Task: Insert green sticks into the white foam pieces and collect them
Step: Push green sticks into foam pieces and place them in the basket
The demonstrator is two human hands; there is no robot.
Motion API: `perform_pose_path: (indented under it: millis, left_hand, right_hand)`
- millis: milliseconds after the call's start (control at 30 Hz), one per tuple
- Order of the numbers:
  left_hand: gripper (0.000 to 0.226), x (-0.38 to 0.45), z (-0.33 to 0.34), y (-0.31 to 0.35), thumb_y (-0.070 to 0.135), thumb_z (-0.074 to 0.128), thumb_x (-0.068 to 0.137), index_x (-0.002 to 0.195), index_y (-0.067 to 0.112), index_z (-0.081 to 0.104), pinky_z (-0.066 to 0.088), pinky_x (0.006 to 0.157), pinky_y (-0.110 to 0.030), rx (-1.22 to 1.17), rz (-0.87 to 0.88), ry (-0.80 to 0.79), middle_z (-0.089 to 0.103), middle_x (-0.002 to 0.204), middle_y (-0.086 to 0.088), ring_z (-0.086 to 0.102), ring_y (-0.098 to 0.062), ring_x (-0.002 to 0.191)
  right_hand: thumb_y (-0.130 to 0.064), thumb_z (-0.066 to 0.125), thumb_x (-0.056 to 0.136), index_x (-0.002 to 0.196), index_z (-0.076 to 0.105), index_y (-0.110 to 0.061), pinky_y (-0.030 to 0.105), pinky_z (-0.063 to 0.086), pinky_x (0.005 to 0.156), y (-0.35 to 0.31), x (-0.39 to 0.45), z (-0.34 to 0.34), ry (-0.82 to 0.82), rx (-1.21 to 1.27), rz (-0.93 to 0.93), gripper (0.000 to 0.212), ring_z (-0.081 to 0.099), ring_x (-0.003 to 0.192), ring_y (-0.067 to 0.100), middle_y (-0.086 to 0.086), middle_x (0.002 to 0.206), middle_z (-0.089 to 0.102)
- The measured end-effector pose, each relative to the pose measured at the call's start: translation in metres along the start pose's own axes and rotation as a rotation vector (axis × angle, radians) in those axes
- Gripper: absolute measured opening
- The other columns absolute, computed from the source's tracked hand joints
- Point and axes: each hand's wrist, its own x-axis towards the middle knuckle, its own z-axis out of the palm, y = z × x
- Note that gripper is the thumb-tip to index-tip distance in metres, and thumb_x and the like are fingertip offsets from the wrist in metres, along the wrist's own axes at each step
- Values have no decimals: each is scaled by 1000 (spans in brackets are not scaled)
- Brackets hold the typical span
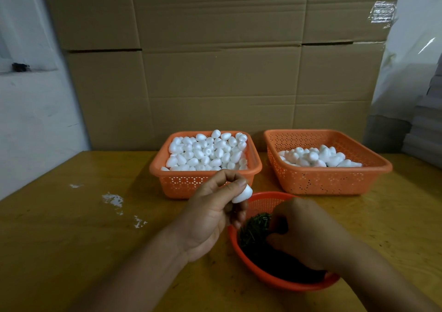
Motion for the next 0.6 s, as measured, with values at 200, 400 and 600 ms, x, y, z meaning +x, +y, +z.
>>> perform_pose_path:
  millis: [200, 400, 600]
  left_hand:
    - [19, 1, 1, -1, 35, 61, 88, 90, 18, 71, 41, 54, -26, -14, 7, 28, 55, 69, -5, 53, -15, 61]
    - [24, 2, 1, -3, 40, 62, 84, 86, 19, 73, 39, 51, -25, 2, 15, 35, 53, 68, -4, 51, -14, 59]
    - [24, 2, 0, -3, 38, 64, 85, 91, 15, 66, 39, 52, -24, -23, 0, 61, 51, 68, -4, 50, -14, 59]
  right_hand:
    - [-35, 83, 80, 79, 74, -24, 19, 54, 54, 4, 0, -7, 63, 139, 35, 14, 65, 65, 4, -7, 75, 70]
    - [-40, 74, 88, 82, 74, -20, 21, 50, 52, 4, -1, -8, 18, 138, 9, 20, 66, 64, 7, -2, 75, 71]
    - [-21, 59, 94, 75, 65, -13, 18, 35, 45, 2, -4, -10, 70, 316, -119, 21, 50, 46, 3, -7, 57, 56]
